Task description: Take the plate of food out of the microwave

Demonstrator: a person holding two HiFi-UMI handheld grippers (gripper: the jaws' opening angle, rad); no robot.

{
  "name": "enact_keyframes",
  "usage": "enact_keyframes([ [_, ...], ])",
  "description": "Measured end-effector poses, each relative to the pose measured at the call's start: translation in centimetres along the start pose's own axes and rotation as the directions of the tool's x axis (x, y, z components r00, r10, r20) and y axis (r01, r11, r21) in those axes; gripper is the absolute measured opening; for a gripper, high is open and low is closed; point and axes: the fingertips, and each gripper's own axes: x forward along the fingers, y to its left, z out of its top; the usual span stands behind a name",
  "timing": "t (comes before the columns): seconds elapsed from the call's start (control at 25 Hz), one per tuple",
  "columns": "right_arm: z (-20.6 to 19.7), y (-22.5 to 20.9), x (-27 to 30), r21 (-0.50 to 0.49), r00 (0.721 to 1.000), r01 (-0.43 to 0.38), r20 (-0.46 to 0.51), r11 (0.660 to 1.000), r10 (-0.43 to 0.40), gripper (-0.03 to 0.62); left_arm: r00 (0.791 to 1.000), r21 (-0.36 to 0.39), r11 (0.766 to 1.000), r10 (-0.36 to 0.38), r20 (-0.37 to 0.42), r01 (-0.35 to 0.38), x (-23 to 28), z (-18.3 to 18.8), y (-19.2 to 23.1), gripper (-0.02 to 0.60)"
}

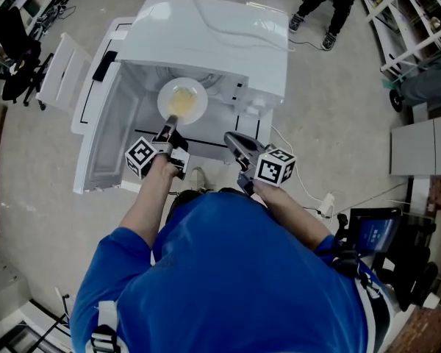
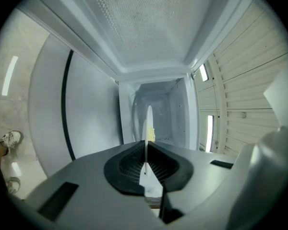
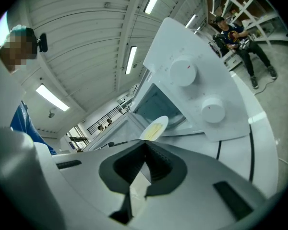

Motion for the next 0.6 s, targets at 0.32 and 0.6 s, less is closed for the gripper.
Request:
enact_keyframes([
  [0.32, -1.4, 0.7, -5.0, 0.012, 0.999, -0.034, 0.01, 0.999, 0.033, -0.002, 0.998, -0.006, 1.0, -0.028, 0.054, 0.028, -5.5, -4.4, -1.6, 0.02],
  [0.6, -3.2, 1.8, -9.2, 0.009, 0.998, -0.056, 0.013, 0.998, 0.056, -0.002, 0.995, -0.019, 0.999, -0.048, 0.091, 0.05, -10.7, -8.1, -1.7, 0.02],
])
